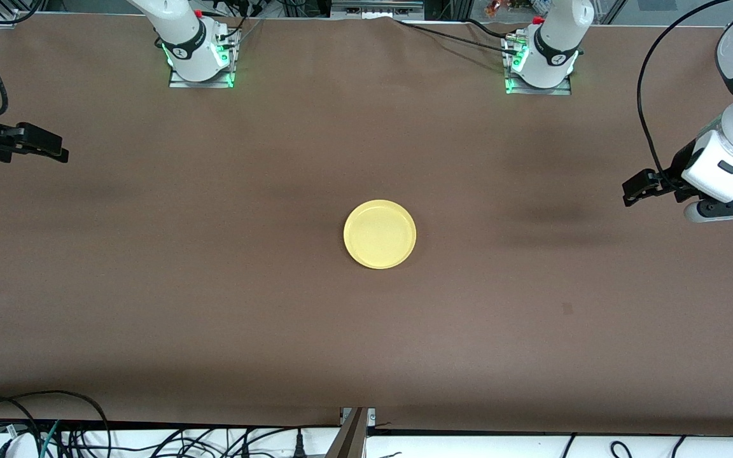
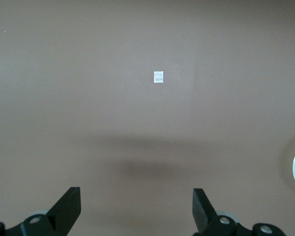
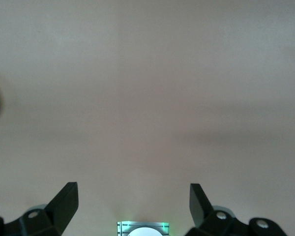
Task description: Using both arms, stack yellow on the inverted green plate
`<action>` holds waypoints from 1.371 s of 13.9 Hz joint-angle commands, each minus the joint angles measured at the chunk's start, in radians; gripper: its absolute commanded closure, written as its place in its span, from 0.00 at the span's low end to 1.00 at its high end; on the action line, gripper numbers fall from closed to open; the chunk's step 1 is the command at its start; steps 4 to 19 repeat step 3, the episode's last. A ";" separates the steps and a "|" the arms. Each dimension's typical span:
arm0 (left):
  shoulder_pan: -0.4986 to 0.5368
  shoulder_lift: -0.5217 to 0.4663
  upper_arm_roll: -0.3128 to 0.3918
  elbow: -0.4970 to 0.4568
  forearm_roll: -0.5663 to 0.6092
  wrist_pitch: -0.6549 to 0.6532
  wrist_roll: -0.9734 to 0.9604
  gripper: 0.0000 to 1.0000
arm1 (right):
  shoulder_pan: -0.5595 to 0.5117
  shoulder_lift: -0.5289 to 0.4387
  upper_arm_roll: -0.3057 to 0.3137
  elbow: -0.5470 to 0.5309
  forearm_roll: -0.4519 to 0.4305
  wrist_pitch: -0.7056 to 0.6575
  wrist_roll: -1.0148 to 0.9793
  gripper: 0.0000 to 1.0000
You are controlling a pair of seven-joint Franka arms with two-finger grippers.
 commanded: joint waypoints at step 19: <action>0.005 -0.007 -0.001 -0.006 -0.020 0.004 0.020 0.00 | -0.014 0.000 0.015 -0.005 -0.019 -0.006 -0.016 0.00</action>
